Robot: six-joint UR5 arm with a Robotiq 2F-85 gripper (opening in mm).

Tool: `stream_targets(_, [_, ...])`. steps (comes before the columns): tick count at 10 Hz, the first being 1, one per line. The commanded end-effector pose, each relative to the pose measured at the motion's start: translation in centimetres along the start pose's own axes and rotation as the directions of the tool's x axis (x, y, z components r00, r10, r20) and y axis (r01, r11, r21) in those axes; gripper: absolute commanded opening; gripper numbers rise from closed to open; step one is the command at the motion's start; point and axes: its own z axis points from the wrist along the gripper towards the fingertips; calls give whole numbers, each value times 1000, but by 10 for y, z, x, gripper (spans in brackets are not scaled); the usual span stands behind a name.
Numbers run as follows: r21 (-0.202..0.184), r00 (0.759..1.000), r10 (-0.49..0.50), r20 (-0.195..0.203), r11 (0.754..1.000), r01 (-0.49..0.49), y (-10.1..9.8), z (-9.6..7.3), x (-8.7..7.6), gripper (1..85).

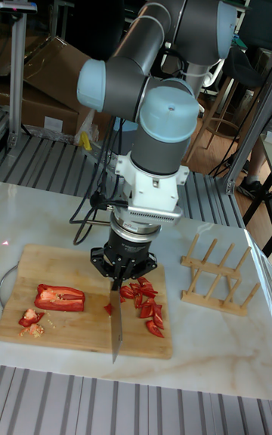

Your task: Chop the chili peppers

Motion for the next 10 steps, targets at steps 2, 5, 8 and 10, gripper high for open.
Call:
stream_targets(2, [-39, 1000, 17, 11, 999, -16, 21, 1, -3, 13])
stream_targets(5, [-73, 1000, 17, 13, 997, -16, 24, -4, -5, 13])
stream_targets(8, [-62, 999, 31, 11, 998, -30, 33, -6, -7, 13])
stream_targets(10, [-56, 1000, 20, 12, 998, -19, 34, -8, -7, 13])
